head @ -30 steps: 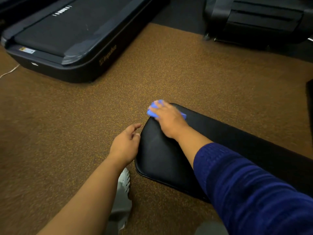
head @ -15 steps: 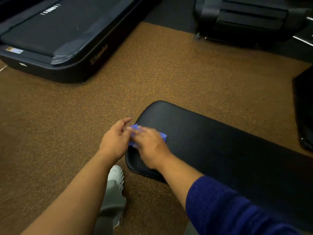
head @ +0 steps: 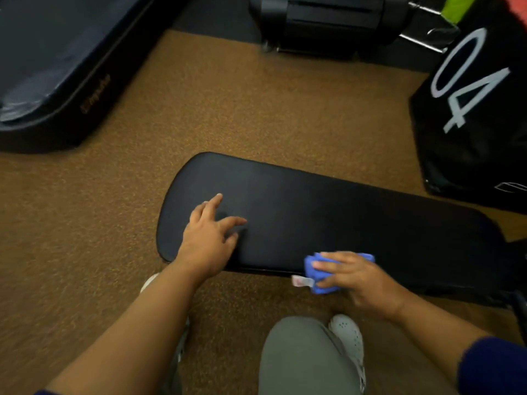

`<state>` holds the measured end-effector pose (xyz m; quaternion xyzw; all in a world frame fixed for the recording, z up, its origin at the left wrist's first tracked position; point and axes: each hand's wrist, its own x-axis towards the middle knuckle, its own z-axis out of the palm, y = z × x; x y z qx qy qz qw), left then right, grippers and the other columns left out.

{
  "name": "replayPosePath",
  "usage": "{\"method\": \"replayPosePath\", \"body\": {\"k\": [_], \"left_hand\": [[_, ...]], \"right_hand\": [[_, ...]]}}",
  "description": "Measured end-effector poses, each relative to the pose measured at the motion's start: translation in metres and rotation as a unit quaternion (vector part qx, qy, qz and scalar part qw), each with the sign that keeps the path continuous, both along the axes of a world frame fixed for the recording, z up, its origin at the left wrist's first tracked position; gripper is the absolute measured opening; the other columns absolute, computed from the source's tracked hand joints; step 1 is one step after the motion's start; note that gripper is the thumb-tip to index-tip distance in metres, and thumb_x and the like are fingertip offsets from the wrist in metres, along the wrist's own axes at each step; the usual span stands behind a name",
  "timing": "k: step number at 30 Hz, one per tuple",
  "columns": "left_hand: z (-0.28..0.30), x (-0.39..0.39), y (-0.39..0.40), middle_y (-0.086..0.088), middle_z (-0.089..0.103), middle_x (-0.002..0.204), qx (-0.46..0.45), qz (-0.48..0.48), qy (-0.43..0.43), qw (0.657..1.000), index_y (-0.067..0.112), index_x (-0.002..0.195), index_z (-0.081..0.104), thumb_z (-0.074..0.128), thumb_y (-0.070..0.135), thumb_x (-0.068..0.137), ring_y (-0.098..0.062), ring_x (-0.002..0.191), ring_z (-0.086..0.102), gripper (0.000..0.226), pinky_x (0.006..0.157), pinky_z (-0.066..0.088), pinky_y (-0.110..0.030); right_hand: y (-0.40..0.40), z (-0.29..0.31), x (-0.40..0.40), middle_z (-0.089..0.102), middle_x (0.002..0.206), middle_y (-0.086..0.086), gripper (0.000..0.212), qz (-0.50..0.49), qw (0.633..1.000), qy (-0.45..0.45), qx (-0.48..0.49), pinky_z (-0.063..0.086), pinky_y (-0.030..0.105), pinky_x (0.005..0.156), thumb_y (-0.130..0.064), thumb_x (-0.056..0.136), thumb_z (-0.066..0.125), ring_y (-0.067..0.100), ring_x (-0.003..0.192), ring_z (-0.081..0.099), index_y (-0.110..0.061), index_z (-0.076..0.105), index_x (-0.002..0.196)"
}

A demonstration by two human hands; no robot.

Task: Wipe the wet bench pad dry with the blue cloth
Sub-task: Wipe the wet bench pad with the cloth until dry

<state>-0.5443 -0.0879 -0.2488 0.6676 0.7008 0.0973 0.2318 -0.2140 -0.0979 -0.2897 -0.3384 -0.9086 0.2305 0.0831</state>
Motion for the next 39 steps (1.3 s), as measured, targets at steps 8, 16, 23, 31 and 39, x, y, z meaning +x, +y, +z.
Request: {"method": "replayPosePath", "body": {"k": [8, 16, 23, 31, 39], "left_hand": [[0.0, 0.015, -0.003, 0.0, 0.013, 0.16, -0.002, 0.045, -0.074, 0.996, 0.035, 0.135, 0.049, 0.047, 0.024, 0.096, -0.027, 0.145, 0.011, 0.039, 0.118, 0.019, -0.043], [0.008, 0.013, 0.011, 0.0, 0.017, 0.159, 0.007, 0.072, -0.068, 0.995, 0.028, 0.135, 0.051, 0.046, 0.015, 0.095, -0.027, 0.144, 0.017, 0.043, 0.115, 0.022, -0.039], [0.004, -0.015, 0.006, -0.002, 0.02, 0.158, -0.002, 0.108, -0.063, 0.992, 0.027, 0.132, 0.054, 0.048, 0.017, 0.095, -0.029, 0.143, 0.019, 0.039, 0.115, 0.022, -0.042], [0.003, -0.018, 0.005, -0.005, 0.023, 0.157, 0.01, 0.095, -0.053, 0.994, 0.024, 0.132, 0.055, 0.049, 0.013, 0.094, -0.029, 0.142, 0.023, 0.04, 0.115, 0.024, -0.04], [0.016, 0.028, 0.017, -0.002, 0.021, 0.159, -0.014, -0.013, -0.039, 0.999, 0.026, 0.139, 0.046, 0.049, 0.02, 0.096, -0.026, 0.145, 0.019, 0.044, 0.117, 0.02, -0.038]], "right_hand": [[-0.02, 0.013, -0.017, 0.058, 0.125, -0.001, 0.04, -0.283, 0.947, 0.149, 0.036, 0.027, 0.011, 0.105, -0.001, 0.077, 0.058, 0.0, 0.121, 0.046, -0.022, 0.067, 0.11], [0.007, -0.007, -0.149, 0.051, 0.138, 0.006, 0.036, 0.048, 0.997, 0.029, 0.047, 0.03, 0.045, 0.107, -0.01, 0.085, 0.053, 0.031, 0.132, 0.039, -0.018, 0.063, 0.119], [0.007, -0.018, -0.054, 0.05, 0.139, 0.001, 0.033, 0.128, 0.981, -0.035, 0.143, 0.039, 0.047, 0.104, -0.008, 0.085, 0.059, 0.028, 0.132, 0.04, -0.019, 0.063, 0.116], [0.012, -0.015, -0.169, 0.053, 0.136, 0.005, 0.034, 0.178, 0.978, 0.001, 0.113, 0.034, 0.049, 0.103, -0.011, 0.085, 0.053, 0.034, 0.129, 0.042, -0.017, 0.065, 0.116], [0.005, -0.017, -0.101, 0.051, 0.138, 0.002, 0.035, 0.091, 0.994, 0.035, 0.056, 0.031, 0.04, 0.107, -0.017, 0.085, 0.05, 0.026, 0.131, 0.041, -0.022, 0.064, 0.117]]}}
